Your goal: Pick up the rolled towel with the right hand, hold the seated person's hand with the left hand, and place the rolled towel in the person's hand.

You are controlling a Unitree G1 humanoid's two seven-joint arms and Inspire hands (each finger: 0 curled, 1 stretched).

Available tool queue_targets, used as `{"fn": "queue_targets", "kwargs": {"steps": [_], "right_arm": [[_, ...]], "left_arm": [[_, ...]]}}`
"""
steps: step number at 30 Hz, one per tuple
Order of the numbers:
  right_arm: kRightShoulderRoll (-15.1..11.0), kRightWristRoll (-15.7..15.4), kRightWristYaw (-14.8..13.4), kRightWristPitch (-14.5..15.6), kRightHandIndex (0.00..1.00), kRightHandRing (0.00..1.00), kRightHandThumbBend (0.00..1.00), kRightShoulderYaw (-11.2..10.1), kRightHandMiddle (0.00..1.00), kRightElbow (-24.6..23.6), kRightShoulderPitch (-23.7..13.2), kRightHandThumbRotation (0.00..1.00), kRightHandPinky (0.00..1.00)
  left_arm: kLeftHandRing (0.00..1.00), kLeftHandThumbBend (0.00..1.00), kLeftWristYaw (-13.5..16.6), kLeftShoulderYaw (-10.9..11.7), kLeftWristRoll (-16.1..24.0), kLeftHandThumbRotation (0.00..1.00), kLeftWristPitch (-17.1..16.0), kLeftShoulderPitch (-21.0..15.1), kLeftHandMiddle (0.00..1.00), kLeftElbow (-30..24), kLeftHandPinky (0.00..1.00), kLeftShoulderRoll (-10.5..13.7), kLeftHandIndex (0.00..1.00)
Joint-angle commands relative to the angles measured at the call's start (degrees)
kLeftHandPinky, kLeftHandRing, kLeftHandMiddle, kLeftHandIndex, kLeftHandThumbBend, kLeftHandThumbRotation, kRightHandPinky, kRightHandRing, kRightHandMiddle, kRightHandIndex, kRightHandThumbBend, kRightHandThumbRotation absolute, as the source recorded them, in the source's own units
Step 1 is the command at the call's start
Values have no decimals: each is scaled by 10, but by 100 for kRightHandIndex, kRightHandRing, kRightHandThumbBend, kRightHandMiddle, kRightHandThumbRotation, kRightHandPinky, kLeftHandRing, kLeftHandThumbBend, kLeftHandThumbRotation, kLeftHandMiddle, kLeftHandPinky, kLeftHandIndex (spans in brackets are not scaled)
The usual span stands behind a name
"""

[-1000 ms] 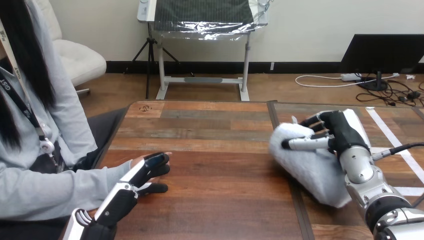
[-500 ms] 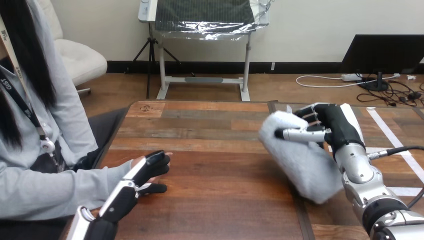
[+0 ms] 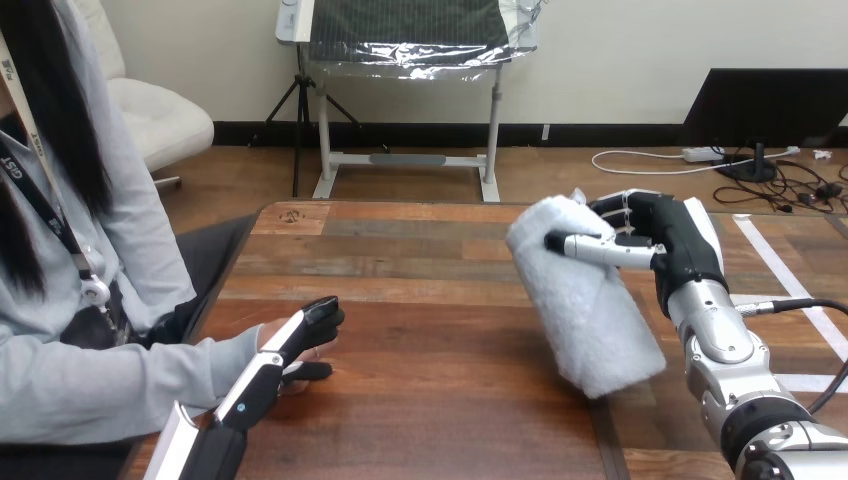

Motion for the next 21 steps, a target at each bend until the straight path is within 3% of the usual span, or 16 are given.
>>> {"fn": "queue_targets", "kwargs": {"steps": [1,21], "right_arm": [[1,21,5,-34,43,38,87,-21,46,-47,-38,0,31],[18,82,58,-44,41,35,82,-56,43,-85,-49,0,30]], "left_arm": [[87,100,15,21,21,44,19,-32,89,-34,76,-7,92],[91,100,27,68,117,43,127,-32,94,-114,83,12,95]]}}
